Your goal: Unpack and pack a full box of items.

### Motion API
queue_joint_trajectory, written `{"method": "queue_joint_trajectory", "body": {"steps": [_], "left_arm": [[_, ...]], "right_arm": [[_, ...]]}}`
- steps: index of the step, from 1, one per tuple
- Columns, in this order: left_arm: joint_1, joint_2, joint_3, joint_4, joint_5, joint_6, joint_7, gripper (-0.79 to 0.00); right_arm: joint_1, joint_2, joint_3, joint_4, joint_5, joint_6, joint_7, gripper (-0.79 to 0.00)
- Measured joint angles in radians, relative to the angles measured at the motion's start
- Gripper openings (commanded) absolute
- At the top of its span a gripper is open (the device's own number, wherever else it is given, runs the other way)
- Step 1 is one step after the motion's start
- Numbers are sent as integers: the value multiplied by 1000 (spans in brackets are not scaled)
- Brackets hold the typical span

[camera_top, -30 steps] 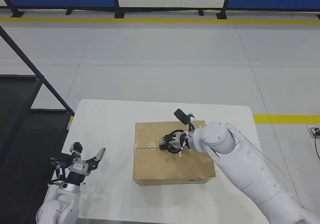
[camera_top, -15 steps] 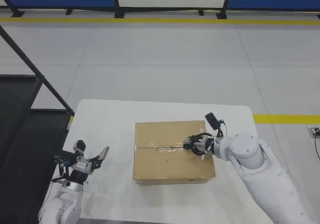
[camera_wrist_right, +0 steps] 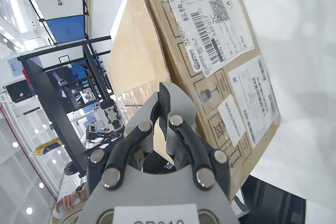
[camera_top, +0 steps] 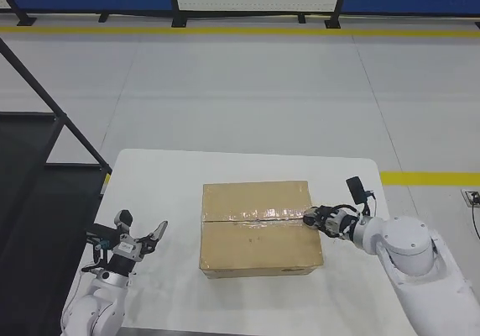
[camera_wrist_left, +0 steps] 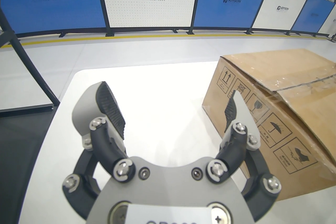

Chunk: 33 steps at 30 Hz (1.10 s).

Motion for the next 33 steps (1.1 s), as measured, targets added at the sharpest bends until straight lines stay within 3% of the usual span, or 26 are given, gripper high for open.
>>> {"method": "queue_joint_trajectory", "body": {"steps": [14, 25, 33], "left_arm": [[-5, 6, 0, 3, 6, -5, -6, 0], [-6, 9, 1, 0, 11, -5, -7, 0], [-10, 12, -2, 6, 6, -4, -6, 0]], "right_arm": [[-82, 12, 70, -55, 42, 18, -79, -785], [-60, 17, 46, -2, 42, 39, -54, -785], [-72, 16, 90, 1, 101, 22, -138, -785]]}}
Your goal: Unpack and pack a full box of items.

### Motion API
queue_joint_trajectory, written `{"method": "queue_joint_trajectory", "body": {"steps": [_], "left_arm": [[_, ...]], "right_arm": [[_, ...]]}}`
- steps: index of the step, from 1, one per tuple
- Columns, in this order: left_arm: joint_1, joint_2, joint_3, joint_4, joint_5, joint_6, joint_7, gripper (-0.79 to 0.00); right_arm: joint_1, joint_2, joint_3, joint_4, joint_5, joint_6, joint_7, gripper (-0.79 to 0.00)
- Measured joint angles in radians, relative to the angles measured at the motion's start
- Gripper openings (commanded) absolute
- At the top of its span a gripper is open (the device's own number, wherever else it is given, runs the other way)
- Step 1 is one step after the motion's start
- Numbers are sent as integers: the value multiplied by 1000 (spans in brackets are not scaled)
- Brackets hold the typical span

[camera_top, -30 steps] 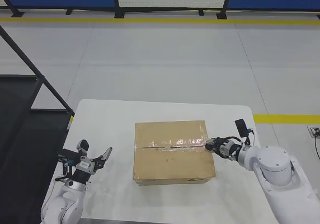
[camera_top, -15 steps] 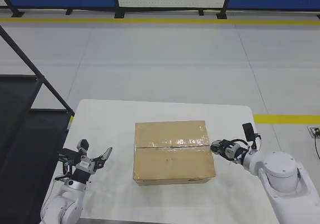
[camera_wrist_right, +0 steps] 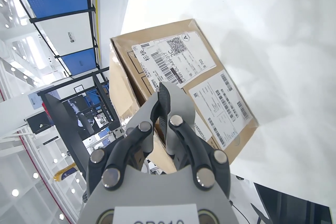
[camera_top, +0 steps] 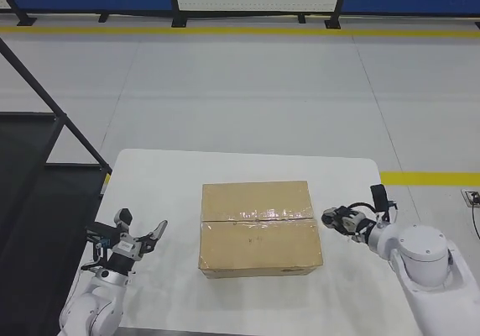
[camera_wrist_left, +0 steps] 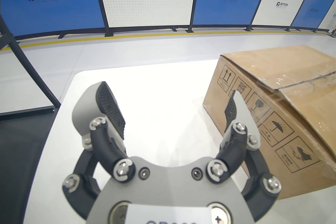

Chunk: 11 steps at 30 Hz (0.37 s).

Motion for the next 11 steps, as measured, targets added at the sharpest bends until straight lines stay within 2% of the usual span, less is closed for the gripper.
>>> {"method": "queue_joint_trajectory", "body": {"steps": [4, 5, 6, 7, 8, 11], "left_arm": [[-5, 2, -7, 5, -9, -2, 4, 0], [-6, 2, -11, 5, -12, -1, 7, 0], [-6, 3, -14, 6, -15, 0, 11, 0], [-7, 3, -18, 6, -19, 0, 15, 0], [-7, 4, -22, 7, -23, -2, 19, 0], [-5, 6, -32, 10, -34, -13, 27, 0]], "right_arm": [[-22, 0, 54, 3, 68, -52, -44, -785], [-28, -1, 74, 13, 96, -76, -63, -536], [-32, -3, 90, 23, 117, -96, -84, -434], [-36, -5, 105, 33, 141, -117, -111, -413], [-44, -8, 123, 43, 177, -153, -141, 0], [-74, -13, 154, 56, 266, -278, -159, 0]]}}
